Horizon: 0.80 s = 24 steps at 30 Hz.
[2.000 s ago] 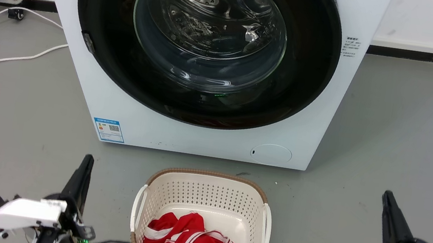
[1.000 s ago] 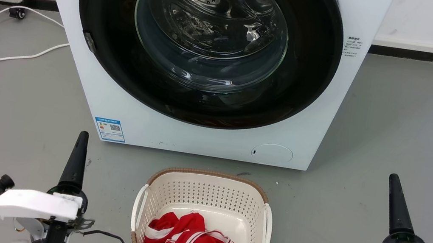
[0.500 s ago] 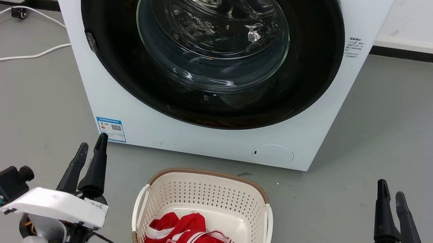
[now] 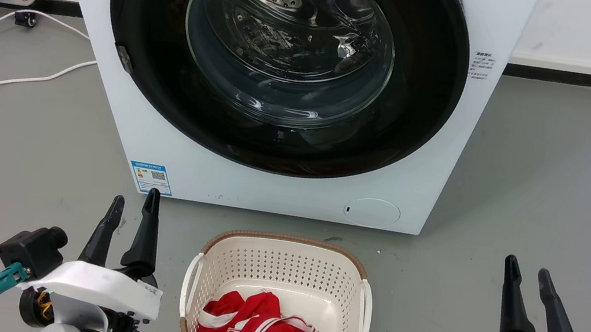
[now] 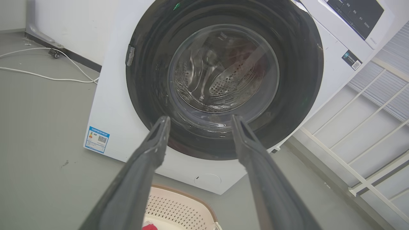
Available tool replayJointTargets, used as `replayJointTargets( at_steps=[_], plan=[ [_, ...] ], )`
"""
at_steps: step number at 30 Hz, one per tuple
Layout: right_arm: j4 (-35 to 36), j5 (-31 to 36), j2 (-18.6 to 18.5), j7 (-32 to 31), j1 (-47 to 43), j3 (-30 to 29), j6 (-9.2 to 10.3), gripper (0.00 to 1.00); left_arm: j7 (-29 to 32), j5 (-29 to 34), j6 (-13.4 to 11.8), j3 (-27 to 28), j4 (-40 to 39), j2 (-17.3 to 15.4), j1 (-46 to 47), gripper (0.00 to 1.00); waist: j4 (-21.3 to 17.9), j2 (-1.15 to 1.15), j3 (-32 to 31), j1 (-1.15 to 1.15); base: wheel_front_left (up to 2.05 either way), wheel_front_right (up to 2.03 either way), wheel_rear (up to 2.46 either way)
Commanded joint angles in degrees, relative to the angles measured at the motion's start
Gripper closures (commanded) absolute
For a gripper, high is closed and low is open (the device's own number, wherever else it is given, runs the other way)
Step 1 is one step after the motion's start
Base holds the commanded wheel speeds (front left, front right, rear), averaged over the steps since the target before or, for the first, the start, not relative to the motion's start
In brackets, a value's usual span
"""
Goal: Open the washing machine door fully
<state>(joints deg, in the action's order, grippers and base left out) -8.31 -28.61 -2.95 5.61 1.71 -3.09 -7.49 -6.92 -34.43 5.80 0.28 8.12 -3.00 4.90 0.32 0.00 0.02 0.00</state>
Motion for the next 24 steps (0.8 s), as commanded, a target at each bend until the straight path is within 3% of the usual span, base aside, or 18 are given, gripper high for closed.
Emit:
replayJointTargets(
  at_steps=[1, 24],
  plan=[
    [0.47, 1.82, 0.04, 0.54, -0.29, 0.00, 0.00, 0.00, -0.55, 1.70, -0.25, -0.24, -0.37, -0.35, 0.29, 0.00, 0.02, 0.00, -0.06, 0.00, 0.00, 0.00, 0.00],
    [1.39, 13.04, 0.08, 2.43, -1.56, 0.75, 0.00, 0.00, -3.92, 15.02, -0.46, -1.76, 0.75, -0.67, 0.02, 0.00, 0.25, 0.00, -0.56, 0.00, 0.00, 0.00, 0.00]
  ],
)
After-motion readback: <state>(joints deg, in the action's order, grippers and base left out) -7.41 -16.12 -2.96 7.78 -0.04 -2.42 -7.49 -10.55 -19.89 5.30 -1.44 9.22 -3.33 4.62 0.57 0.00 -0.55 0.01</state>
